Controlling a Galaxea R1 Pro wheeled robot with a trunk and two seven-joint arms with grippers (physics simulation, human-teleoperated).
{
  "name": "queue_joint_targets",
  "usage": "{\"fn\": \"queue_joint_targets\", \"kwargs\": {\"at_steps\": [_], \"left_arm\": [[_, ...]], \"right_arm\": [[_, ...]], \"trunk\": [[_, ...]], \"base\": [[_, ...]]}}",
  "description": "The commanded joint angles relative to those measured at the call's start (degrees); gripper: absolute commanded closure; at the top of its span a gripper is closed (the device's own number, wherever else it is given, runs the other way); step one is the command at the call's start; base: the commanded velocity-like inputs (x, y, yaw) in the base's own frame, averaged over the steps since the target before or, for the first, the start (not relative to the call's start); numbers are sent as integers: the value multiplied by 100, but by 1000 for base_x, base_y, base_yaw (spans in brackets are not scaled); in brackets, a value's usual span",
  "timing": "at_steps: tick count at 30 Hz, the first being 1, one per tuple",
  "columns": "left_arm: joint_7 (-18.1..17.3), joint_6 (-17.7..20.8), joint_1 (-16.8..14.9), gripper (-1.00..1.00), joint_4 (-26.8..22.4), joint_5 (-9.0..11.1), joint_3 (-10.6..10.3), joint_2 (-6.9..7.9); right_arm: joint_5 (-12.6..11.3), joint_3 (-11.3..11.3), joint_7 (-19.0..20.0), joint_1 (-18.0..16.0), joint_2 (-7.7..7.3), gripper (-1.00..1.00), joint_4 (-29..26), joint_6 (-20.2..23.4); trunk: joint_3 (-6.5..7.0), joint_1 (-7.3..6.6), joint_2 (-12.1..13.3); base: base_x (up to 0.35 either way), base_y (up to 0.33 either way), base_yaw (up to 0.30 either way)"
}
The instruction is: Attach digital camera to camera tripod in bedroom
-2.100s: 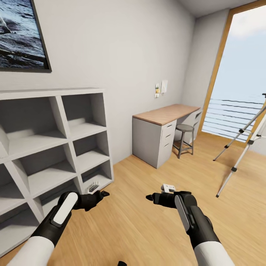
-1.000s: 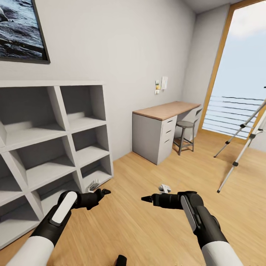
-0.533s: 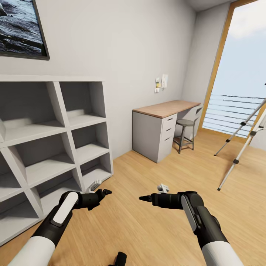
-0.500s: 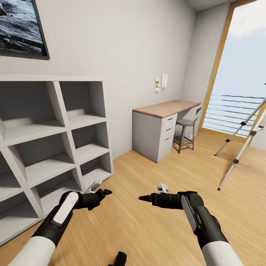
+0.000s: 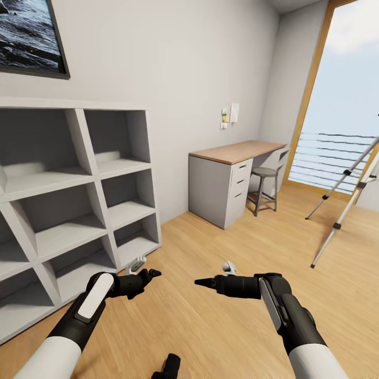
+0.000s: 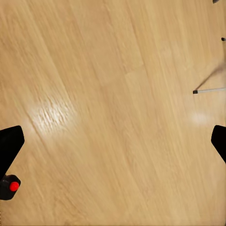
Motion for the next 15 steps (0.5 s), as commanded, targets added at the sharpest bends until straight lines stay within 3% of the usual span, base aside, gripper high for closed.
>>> {"fn": "queue_joint_targets", "kwargs": {"at_steps": [1, 15], "left_arm": [[55, 2, -3, -100, -2, 63, -15, 5], [58, 3, -3, -100, 38, 63, -9, 13]], "right_arm": [[-17, -14, 9, -3, 5, -100, 0, 39], [-3, -31, 16, -3, 5, -100, 9, 38]], "trunk": [[-24, 21, -44], [-276, 329, -606]], "base": [[0, 0, 0], [0, 0, 0]]}}
